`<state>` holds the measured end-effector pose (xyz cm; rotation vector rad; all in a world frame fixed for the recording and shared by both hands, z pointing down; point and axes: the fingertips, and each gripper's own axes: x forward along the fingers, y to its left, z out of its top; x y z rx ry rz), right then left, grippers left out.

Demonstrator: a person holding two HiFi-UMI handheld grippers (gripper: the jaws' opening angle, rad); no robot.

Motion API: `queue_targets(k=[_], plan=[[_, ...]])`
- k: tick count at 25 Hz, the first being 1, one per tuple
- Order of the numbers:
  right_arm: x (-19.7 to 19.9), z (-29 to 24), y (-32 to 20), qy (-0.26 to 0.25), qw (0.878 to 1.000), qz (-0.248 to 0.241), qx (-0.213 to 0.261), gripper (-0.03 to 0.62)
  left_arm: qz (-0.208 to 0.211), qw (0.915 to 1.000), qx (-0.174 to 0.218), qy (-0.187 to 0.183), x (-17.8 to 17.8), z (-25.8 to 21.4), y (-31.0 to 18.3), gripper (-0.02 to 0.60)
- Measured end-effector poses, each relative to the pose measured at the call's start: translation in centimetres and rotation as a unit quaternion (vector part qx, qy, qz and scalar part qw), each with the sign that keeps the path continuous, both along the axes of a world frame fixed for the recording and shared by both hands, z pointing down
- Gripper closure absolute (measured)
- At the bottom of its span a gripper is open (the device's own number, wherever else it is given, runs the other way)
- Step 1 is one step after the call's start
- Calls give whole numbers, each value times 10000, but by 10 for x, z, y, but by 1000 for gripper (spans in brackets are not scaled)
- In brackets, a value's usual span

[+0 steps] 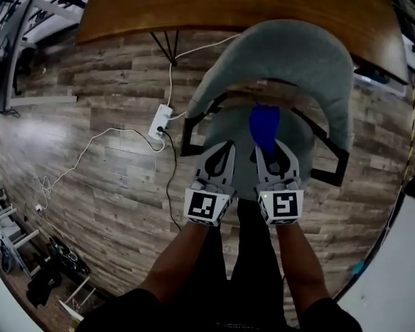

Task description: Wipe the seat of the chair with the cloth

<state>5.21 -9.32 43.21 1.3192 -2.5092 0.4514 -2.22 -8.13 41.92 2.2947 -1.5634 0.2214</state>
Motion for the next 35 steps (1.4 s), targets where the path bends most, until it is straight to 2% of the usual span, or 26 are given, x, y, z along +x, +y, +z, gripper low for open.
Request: queue_targets(k=[6, 13, 18, 25, 35], plan=[[-24, 64, -5, 432, 9981, -32, -444, 473, -35, 9996, -281, 55, -16, 60, 16, 580], [-48, 116, -19, 831, 9937, -342, -664, 473, 63, 9974, -713, -47, -28, 123, 34, 580], [-67, 147, -23, 959, 9903, -475, -891, 473, 53, 9951, -981, 61, -36, 142, 37, 580], [-85, 195, -22, 1171, 9833, -557, -1280, 473, 126, 9939, -1098, 64, -34, 158, 42, 580], [-96, 225, -20, 1420, 9753, -532, -1605, 473, 175, 9914, -1299, -44, -40, 169, 55, 580]])
